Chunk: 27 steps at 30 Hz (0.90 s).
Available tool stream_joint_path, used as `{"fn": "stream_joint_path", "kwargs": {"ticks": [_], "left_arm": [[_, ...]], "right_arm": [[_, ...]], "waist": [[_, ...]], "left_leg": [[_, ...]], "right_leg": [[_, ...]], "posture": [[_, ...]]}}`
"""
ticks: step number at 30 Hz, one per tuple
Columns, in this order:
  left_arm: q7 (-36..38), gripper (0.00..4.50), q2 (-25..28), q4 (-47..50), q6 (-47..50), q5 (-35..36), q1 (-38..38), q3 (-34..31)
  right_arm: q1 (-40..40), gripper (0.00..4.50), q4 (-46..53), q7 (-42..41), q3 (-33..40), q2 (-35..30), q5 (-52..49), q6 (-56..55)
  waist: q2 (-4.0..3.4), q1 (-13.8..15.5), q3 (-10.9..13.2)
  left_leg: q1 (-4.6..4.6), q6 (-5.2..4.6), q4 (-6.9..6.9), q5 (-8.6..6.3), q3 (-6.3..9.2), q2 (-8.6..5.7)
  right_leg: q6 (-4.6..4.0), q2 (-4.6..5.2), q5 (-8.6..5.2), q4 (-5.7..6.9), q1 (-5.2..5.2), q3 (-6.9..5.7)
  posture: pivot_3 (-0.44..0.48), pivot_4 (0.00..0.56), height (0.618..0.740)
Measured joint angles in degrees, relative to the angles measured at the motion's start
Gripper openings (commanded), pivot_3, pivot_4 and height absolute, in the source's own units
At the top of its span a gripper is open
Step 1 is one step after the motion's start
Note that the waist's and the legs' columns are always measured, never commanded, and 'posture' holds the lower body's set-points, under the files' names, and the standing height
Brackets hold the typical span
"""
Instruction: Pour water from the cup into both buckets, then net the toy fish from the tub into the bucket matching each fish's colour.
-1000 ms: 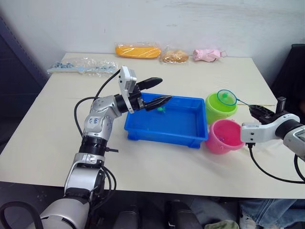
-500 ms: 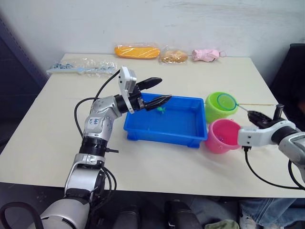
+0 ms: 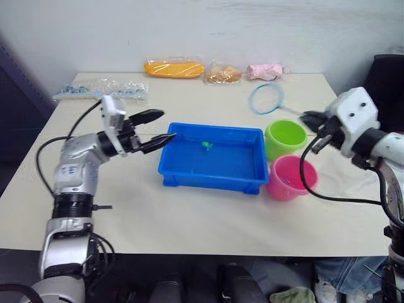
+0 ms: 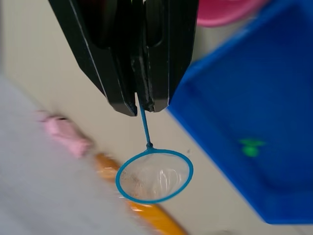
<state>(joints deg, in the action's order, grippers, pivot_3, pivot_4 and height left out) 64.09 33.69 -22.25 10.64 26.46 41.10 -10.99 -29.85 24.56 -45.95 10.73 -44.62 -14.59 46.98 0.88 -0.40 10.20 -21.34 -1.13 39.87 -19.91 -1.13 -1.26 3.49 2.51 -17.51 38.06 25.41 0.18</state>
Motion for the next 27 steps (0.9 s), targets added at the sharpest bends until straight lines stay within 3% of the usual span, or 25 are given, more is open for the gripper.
{"fn": "stream_joint_path", "kwargs": {"ticks": [7, 16, 27], "left_arm": [[0.31, 4.48, 4.89, -0.91, -0.24, -0.25, -3.26, -1.56], [-1.93, 4.48, 5.43, 5.42, 2.78, 0.25, -7.59, -1.77], [-3.41, 4.48, 5.66, 8.3, 4.51, 0.32, -8.85, -2.32]], "right_arm": [[-5.83, 0.0, -3.3, -0.2, -11.33, -0.29, -3.67, 13.66], [-7.76, 0.0, -10.19, -1.1, -19.73, -2.46, -2.35, 13.29], [-12.37, 0.0, -20.01, 2.95, -23.92, 7.08, 0.11, 10.68]], "waist": [[0.0, 0.63, 0.0], [0.0, -0.02, 0.0], [0.0, 0.12, 0.0]], "left_leg": [[-0.23, -0.15, 0.04, -0.08, 0.12, -0.11], [-0.25, -0.13, -0.01, -0.07, 0.13, -0.1], [-0.24, -0.12, -0.03, -0.06, 0.13, -0.1]], "right_leg": [[0.01, 0.17, 0.01, -0.21, 0.02, -0.15], [0.02, 0.14, 0.01, -0.21, 0.07, -0.16], [0.02, 0.14, 0.01, -0.23, 0.08, -0.17]], "posture": [[0.0, 0.15, 0.74], [0.0, 0.15, 0.74], [0.0, 0.15, 0.74]]}}
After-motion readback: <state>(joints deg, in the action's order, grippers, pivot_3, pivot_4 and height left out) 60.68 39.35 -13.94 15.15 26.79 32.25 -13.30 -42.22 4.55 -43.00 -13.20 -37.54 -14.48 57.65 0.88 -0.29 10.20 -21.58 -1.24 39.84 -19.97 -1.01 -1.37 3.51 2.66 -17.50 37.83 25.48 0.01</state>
